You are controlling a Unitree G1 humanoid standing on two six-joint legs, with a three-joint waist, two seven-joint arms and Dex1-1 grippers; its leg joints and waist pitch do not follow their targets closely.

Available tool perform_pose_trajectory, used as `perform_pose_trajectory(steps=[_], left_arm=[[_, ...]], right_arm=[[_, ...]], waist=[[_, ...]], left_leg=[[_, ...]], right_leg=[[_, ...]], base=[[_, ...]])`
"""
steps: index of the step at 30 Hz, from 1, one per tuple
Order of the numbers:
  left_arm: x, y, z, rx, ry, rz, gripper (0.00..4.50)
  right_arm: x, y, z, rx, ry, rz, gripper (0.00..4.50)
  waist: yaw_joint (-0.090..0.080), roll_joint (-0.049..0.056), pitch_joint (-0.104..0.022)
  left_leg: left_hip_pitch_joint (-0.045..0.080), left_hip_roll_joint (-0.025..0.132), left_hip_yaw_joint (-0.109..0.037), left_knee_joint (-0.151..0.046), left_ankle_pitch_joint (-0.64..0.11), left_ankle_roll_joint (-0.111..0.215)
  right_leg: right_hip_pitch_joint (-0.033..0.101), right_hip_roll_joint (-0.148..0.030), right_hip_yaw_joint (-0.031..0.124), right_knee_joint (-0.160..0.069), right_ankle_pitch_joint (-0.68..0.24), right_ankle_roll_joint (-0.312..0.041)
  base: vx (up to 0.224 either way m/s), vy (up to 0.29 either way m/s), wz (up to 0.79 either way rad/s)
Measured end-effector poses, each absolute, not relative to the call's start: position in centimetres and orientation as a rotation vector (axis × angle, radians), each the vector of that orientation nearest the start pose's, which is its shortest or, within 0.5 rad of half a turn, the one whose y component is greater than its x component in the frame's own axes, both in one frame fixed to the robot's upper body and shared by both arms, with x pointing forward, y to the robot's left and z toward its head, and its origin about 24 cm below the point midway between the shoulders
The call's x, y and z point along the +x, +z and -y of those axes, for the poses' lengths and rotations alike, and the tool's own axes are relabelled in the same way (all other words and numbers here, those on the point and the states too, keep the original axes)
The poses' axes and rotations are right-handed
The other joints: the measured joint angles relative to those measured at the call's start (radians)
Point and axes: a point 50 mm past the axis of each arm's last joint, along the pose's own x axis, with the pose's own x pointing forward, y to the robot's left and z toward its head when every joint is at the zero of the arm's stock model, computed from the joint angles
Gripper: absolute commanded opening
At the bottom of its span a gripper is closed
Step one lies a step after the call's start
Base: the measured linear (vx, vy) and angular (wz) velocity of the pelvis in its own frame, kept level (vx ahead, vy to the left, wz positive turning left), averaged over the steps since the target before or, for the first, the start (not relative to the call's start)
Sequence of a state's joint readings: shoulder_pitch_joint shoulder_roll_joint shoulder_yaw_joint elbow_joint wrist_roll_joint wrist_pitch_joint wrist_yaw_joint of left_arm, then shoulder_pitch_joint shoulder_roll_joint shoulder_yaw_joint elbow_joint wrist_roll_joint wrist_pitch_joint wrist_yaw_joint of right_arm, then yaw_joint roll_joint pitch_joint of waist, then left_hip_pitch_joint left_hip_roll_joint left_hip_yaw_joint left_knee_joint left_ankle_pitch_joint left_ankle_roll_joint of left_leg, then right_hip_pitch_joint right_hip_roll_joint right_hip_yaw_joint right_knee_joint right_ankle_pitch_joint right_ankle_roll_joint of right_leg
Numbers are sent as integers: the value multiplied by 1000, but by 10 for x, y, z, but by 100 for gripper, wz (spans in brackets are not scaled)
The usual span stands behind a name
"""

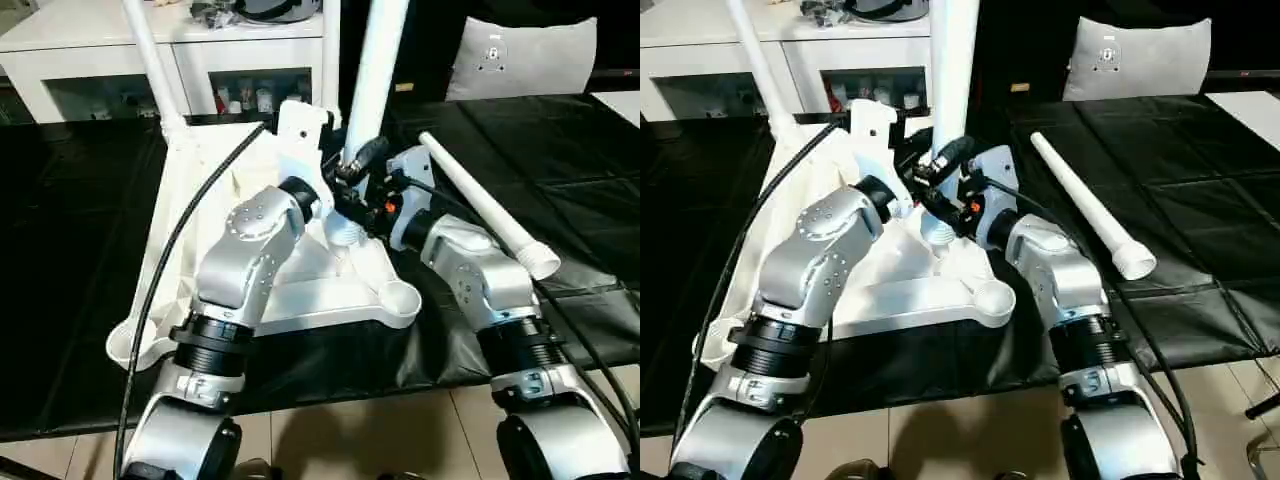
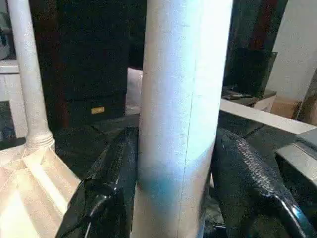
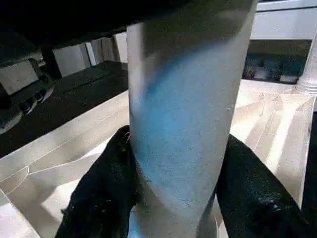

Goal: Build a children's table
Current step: Pick table leg

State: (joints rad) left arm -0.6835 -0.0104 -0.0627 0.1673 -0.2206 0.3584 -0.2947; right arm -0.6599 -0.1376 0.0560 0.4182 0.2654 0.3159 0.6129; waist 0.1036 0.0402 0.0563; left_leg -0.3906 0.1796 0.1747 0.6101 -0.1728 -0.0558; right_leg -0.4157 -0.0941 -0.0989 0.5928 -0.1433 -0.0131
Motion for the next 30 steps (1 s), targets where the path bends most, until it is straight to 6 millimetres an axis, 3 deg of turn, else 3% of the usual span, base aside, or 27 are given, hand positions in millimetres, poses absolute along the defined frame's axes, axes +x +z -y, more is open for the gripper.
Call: perform_pose_trajectory(steps=[1, 12, 13, 17, 21, 30], left_arm=[[344, 170, -54, -109, -620, 125, 195], [345, 170, -56, -106, -609, 128, 186], [345, 171, -57, -112, -609, 130, 186], [350, 172, -63, -132, -608, 110, 186], [356, 163, -84, -178, -626, 43, 185], [342, 170, -95, -377, -1029, -5, 185]], right_arm=[[352, 114, 91, 84, 805, -94, 188], [354, 114, 90, 85, 807, -90, 188], [354, 115, 90, 90, 812, -87, 244], [352, 119, 96, 137, 875, -70, 275], [348, 134, 116, 167, 975, -41, 301], [334, 150, 155, 208, 1168, -98, 376]], waist=[[-1, 0, 0], [-6, 0, 0], [-6, 0, 0], [-7, 0, 0], [-4, 0, 0], [14, 0, 0]], left_leg=[[0, 0, 0, 0, 0, 0], [0, 0, 0, 0, 0, 0], [0, 0, 0, 0, 0, 0], [0, 0, 0, 0, 0, 0], [0, 0, 0, 0, 0, 0], [0, 0, 0, 1, 0, 0]], right_leg=[[0, 0, 0, 0, 0, 0], [0, 0, 0, 0, 0, 0], [0, 0, 0, 0, 0, 0], [0, 0, 0, 0, 0, 0], [0, 0, 0, 0, 0, 0], [0, 0, 0, 1, 1, -2]], base=[[0, 0, 0], [0, 0, 0], [0, 0, 0], [0, 0, 0], [0, 0, 0], [0, 0, 0]])
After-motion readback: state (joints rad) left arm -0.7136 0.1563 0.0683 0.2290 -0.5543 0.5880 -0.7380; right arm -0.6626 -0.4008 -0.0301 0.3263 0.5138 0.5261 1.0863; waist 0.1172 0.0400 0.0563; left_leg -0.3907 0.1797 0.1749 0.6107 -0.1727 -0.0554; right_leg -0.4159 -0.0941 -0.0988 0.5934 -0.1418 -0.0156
